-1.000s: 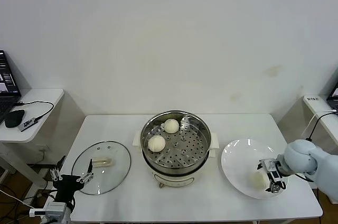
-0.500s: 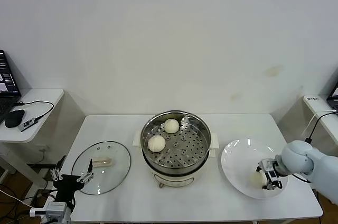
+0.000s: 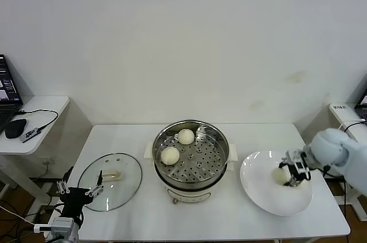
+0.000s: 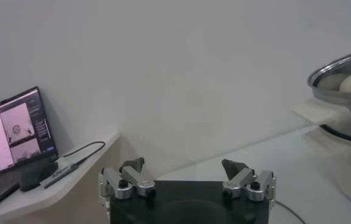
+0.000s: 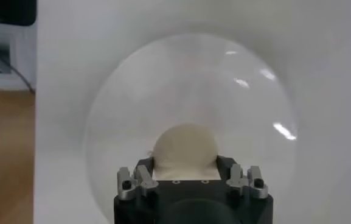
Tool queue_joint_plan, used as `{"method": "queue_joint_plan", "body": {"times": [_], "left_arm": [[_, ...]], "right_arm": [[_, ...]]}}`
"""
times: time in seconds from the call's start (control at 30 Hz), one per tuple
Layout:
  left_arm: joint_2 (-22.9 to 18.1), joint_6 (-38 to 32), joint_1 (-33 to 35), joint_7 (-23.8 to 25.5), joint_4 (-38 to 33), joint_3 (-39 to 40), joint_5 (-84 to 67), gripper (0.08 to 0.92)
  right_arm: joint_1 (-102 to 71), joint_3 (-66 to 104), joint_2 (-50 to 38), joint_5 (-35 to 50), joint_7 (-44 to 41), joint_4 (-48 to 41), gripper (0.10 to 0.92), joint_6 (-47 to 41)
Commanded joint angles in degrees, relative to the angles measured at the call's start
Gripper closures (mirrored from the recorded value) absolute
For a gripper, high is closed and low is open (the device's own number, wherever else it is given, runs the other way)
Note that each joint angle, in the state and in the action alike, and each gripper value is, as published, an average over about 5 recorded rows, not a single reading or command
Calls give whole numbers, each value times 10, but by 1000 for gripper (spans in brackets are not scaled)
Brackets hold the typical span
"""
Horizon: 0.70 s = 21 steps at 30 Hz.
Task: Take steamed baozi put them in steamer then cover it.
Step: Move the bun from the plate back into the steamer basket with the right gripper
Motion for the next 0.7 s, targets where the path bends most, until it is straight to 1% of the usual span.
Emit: {"method": "queue_joint_plan", "body": {"times": [0.03, 0.17, 0.3, 0.5, 0.7], "left_arm": [[2, 0, 0, 0, -2, 0, -1, 177], [4, 0, 1, 0, -4, -3, -2, 177], [3, 1, 0, 0, -5, -4, -3, 177], [-3, 0, 1, 0, -2, -5, -2, 177], [-9, 0, 4, 0, -2, -12, -1, 177]], "right_arm": [[239, -119, 33, 70, -21, -9, 384, -3], [324, -178, 77, 94, -16, -10, 381, -9], [363, -209, 138, 119, 1, -3, 380, -19], [365, -233, 226, 152, 47, 17, 379, -20], [333, -253, 280, 169, 73, 24, 372, 13]]}}
